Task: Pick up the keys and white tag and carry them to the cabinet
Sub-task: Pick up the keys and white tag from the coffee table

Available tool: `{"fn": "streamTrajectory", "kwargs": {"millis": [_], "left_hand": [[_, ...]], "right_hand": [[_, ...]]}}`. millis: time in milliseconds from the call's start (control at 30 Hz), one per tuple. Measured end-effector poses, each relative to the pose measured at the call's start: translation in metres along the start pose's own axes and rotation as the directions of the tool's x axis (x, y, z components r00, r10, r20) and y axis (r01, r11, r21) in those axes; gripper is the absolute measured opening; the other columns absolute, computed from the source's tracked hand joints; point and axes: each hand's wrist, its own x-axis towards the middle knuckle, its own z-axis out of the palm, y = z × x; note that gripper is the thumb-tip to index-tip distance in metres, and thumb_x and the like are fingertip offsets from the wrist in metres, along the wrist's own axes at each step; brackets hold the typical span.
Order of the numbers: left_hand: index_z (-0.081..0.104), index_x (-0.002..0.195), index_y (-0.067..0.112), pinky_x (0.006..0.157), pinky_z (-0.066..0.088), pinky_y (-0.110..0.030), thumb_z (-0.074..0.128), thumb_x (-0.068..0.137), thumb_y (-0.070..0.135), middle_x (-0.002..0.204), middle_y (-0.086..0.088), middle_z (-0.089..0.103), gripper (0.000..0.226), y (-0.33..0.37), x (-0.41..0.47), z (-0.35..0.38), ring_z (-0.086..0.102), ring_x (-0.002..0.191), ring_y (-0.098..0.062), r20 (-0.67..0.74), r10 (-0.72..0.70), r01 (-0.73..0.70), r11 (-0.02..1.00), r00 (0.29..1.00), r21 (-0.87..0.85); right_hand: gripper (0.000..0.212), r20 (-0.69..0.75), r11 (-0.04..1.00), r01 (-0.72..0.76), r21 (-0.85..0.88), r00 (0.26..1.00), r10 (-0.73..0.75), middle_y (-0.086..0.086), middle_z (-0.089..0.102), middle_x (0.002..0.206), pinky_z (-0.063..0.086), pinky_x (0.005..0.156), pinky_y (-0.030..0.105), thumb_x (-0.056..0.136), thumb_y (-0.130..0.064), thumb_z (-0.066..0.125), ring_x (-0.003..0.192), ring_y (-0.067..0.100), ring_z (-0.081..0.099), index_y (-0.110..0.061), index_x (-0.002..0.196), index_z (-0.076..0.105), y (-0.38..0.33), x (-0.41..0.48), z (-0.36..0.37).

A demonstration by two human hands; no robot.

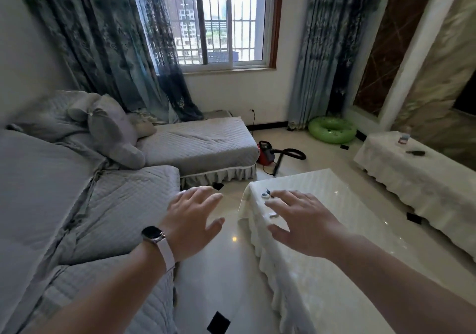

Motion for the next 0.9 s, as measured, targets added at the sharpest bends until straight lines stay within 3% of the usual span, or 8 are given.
{"fn": "streamTrajectory", "kwargs": {"millis": [233,467,567,700,900], "left_hand": [[0.058,0.123,0.024,0.097,0.043,-0.045,0.045,0.081,0.053,0.126,-0.002,0.061,0.053,-0.092,0.106,0.027,0.053,0.118,-0.027,-0.011,0.106,-0.107,0.993,0.994,-0.050],[0.057,0.123,0.024,0.095,0.045,-0.046,0.049,0.080,0.053,0.125,-0.003,0.063,0.052,-0.124,0.178,0.070,0.056,0.116,-0.027,0.003,0.196,-0.195,0.976,0.981,-0.094],[0.055,0.125,0.025,0.096,0.044,-0.046,0.048,0.080,0.053,0.128,-0.002,0.060,0.053,-0.132,0.209,0.093,0.054,0.119,-0.026,0.028,0.212,-0.208,0.972,0.977,-0.114],[0.052,0.126,0.025,0.097,0.042,-0.045,0.048,0.081,0.053,0.129,-0.002,0.059,0.053,-0.140,0.261,0.129,0.053,0.119,-0.026,0.066,0.261,-0.254,0.962,0.963,-0.098],[0.050,0.132,0.023,0.105,0.037,-0.044,0.049,0.082,0.052,0.141,-0.004,0.051,0.057,-0.144,0.354,0.188,0.043,0.131,-0.025,0.101,0.277,-0.268,0.959,0.956,-0.095]], "right_hand": [[0.058,0.014,0.991,-0.124,-0.048,0.992,0.125,0.007,0.051,0.140,0.038,0.099,0.046,0.084,-0.055,0.040,0.126,0.029,0.047,-0.023,0.131,0.052,0.024,0.105,0.012],[0.058,0.047,0.976,-0.211,-0.045,0.976,0.213,0.004,0.044,0.146,0.032,0.104,0.041,0.086,-0.056,0.038,0.133,0.026,0.038,-0.026,0.135,0.047,0.059,0.160,0.036],[0.063,0.052,0.971,-0.237,-0.041,0.970,0.239,0.005,0.047,0.143,0.034,0.102,0.041,0.083,-0.058,0.032,0.130,0.028,0.041,-0.025,0.133,0.050,0.079,0.181,0.049],[0.051,0.087,0.968,-0.249,-0.008,0.965,0.249,0.004,0.046,0.143,0.035,0.097,0.040,0.087,-0.051,0.049,0.127,0.026,0.043,-0.025,0.131,0.052,0.119,0.213,0.081],[0.052,0.141,0.956,-0.290,0.049,0.949,0.281,0.006,0.059,0.129,0.046,0.089,0.042,0.079,-0.054,0.045,0.117,0.028,0.055,-0.024,0.120,0.060,0.199,0.279,0.130]]}}
